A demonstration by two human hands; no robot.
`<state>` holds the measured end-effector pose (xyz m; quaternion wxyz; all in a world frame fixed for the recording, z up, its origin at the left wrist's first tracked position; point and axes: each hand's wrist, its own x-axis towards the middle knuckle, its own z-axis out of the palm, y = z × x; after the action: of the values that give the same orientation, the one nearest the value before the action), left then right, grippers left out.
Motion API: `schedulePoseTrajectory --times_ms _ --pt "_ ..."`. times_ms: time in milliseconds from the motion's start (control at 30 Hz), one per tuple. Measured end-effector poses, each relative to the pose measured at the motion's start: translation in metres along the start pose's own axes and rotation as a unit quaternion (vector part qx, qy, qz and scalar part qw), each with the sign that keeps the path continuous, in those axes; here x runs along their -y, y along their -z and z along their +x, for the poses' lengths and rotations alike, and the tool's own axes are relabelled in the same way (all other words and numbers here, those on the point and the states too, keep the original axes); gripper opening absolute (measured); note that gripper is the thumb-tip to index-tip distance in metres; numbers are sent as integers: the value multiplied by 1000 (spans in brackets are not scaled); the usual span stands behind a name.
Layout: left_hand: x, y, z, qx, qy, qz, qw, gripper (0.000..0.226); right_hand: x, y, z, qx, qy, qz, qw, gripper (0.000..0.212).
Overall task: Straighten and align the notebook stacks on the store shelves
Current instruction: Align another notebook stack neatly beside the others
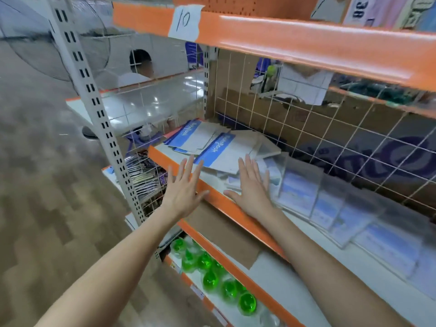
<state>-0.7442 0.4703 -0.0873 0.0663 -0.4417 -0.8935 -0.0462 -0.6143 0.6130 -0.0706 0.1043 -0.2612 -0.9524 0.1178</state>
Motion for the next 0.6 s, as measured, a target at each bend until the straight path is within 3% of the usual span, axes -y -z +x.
schedulePoseTrajectory --times_ms 200,333,600 --pt "8 -18 71 50 -46 -19 998 83 5 -7 66 47 -23 -55 997 91" --pt "21 -22 103 80 -103 0 991 73 4 -15 85 103 -40 -119 987 85" --pt "35 -22 109 82 -173 -4 982 67 11 -27 73 88 -71 -169 979 81"
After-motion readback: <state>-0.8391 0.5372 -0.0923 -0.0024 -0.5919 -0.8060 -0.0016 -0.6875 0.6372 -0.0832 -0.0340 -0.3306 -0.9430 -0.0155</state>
